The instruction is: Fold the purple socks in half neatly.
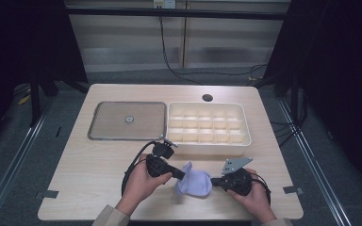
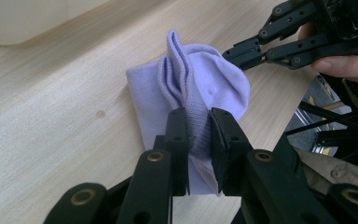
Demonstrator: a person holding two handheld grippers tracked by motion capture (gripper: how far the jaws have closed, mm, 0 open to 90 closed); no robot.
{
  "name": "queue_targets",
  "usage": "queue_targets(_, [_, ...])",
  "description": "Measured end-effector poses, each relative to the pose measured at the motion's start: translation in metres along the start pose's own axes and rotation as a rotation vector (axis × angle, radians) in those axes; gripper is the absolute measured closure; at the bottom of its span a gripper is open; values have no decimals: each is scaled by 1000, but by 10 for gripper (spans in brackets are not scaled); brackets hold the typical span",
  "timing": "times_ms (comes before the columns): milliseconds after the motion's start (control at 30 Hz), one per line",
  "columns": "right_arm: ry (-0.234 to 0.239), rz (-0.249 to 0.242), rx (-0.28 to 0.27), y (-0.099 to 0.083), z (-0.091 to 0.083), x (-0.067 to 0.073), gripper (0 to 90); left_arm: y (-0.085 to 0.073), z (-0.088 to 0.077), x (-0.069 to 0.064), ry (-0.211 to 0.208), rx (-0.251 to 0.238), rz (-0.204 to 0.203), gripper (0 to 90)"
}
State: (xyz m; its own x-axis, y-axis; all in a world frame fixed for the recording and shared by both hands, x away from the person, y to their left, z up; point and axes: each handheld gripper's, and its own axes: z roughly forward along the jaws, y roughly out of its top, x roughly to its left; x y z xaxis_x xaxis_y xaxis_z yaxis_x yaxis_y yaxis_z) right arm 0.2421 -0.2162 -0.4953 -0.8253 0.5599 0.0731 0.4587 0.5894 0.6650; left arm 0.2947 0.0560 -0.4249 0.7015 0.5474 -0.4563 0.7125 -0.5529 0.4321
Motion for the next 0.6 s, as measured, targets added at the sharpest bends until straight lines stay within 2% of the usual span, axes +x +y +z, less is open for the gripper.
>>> queue_targets(600, [4,-15,1,4,3,4,900,7,10,-8,-9,21,17,782])
